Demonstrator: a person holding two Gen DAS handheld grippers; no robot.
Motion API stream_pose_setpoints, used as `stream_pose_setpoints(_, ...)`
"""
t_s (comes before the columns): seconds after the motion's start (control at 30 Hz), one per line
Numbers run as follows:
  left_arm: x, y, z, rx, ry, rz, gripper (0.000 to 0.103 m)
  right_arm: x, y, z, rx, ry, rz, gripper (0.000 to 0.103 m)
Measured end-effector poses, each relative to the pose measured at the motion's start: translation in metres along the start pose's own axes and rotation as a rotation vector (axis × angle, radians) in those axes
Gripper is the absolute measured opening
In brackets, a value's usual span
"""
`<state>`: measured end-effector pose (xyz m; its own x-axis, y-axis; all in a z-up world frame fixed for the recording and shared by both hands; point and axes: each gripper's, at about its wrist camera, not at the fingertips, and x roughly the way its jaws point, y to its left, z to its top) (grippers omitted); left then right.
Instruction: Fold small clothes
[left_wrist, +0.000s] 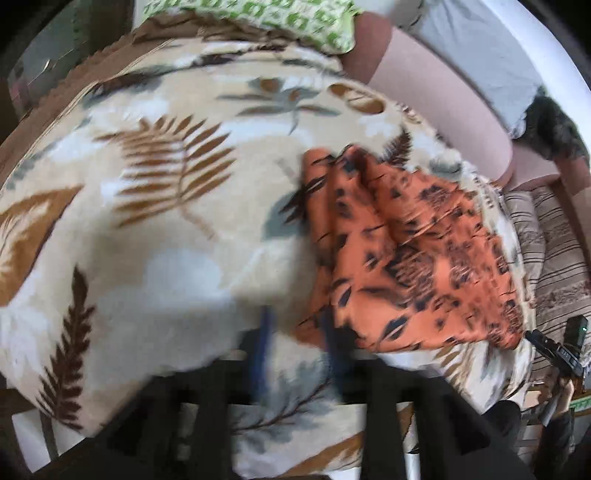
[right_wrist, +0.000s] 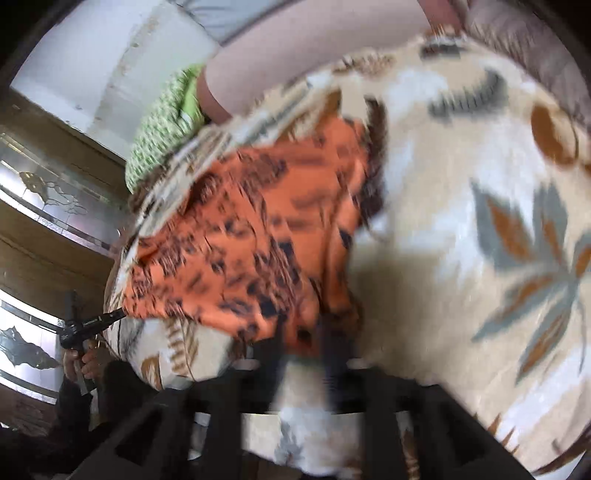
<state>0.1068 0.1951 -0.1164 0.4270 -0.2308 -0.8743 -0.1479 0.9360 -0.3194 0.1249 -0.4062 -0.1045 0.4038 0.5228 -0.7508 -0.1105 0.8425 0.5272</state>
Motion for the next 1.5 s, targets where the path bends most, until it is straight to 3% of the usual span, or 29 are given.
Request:
stream_pose_setpoints(0.03,0.0,-0.004,0.001,0.004,-0.016,-0.01,0.057,0.001,0.001,0.003,0.003,-0.016,-0.033,0.096)
stream_pose_setpoints(0.2,0.014,-0.014,0.005,-0.012,0.001,-0.064,0.056,0.015,0.0,0.012,0.025,-0.014,0.062,0.094)
stream_pose_setpoints(0.23,0.018,-0.017,0.005,-0.012,0.005,-0.058,0.056,0.021,0.001,0.014,0.024,-0.006,0.064,0.089)
stream_pose_setpoints(0.27,0.024,-0.019,0.006,-0.009,0.011,-0.05,0.051,0.026,0.002,0.015,0.029,0.003,0.083,0.074)
stream_pose_setpoints(0.3,0.027,-0.022,0.004,-0.01,0.019,-0.045,0.031,0.03,0.003,0.016,0.035,0.012,0.104,0.063)
stream_pose_setpoints(0.33,0.03,-0.022,0.003,-0.011,0.028,-0.035,0.019,0.031,0.006,0.016,0.029,0.01,0.103,0.045)
stream_pose_setpoints(0.37,0.03,-0.024,0.003,0.001,0.032,-0.003,0.011,0.031,0.01,0.016,0.015,0.01,0.096,0.037)
stream_pose_setpoints(0.5,0.033,-0.027,0.004,0.031,0.06,0.03,0.011,0.047,0.014,0.012,-0.012,0.074,0.057,0.038)
stream_pose_setpoints(0.67,0.036,-0.028,0.007,0.017,0.077,0.018,0.015,0.06,0.012,0.013,0.018,0.104,0.072,0.039)
stream_pose_setpoints(0.7,0.037,-0.03,0.008,0.022,0.081,0.033,0.007,0.063,0.013,0.013,0.011,0.116,0.057,0.036)
stream_pose_setpoints(0.77,0.03,-0.03,0.009,0.024,0.074,0.036,0.006,0.063,0.018,0.014,-0.002,0.132,0.065,0.006)
stream_pose_setpoints(0.9,-0.014,-0.033,0.001,-0.009,-0.006,-0.067,0.005,0.018,0.028,0.016,-0.015,0.043,0.169,0.006)
stream_pose_setpoints(0.97,-0.02,-0.03,-0.011,-0.005,-0.004,-0.083,0.005,0.008,0.021,0.01,-0.006,0.049,0.181,0.006)
stream_pose_setpoints(1.0,-0.01,-0.027,-0.017,0.001,0.025,-0.058,0.006,0.013,0.013,0.003,0.004,0.087,0.16,0.006)
stream_pose_setpoints(1.07,0.03,-0.016,-0.028,0.032,0.152,0.018,0.007,0.046,-0.012,-0.017,0.054,0.209,0.047,0.009)
stream_pose_setpoints(1.1,0.04,-0.011,-0.03,0.028,0.17,0.025,0.008,0.053,-0.017,-0.022,0.067,0.217,0.05,0.009)
stream_pose_setpoints(1.17,0.035,-0.008,-0.027,-0.004,0.139,-0.009,0.009,0.046,-0.022,-0.024,0.12,0.128,0.126,0.013)
stream_pose_setpoints(1.2,0.025,-0.01,-0.022,-0.014,0.103,-0.023,0.015,0.038,-0.02,-0.022,0.124,0.075,0.143,0.02)
stream_pose_setpoints(1.23,0.016,-0.013,-0.017,-0.002,0.061,-0.016,0.023,0.028,-0.014,-0.017,0.104,0.035,0.159,0.053)
stream_pose_setpoints(1.27,0.01,-0.016,-0.014,0.011,0.038,0.001,0.043,0.023,-0.01,-0.013,0.093,0.024,0.155,0.09)
stream_pose_setpoints(1.3,0.003,-0.019,-0.01,0.028,0.006,0.026,0.06,0.019,-0.007,-0.01,0.085,0.01,0.146,0.094)
stream_pose_setpoints(1.33,-0.001,-0.021,-0.007,0.031,-0.018,0.027,0.063,0.017,-0.003,-0.004,0.067,-0.006,0.14,0.094)
stream_pose_setpoints(1.37,-0.004,-0.024,-0.004,0.035,-0.038,0.01,0.063,0.018,-0.001,0.001,0.055,-0.006,0.129,0.094)
stream_pose_setpoints(1.5,0.011,-0.033,0.0,0.053,0.011,0.014,0.063,0.034,0.0,0.015,0.082,0.035,0.132,0.092)
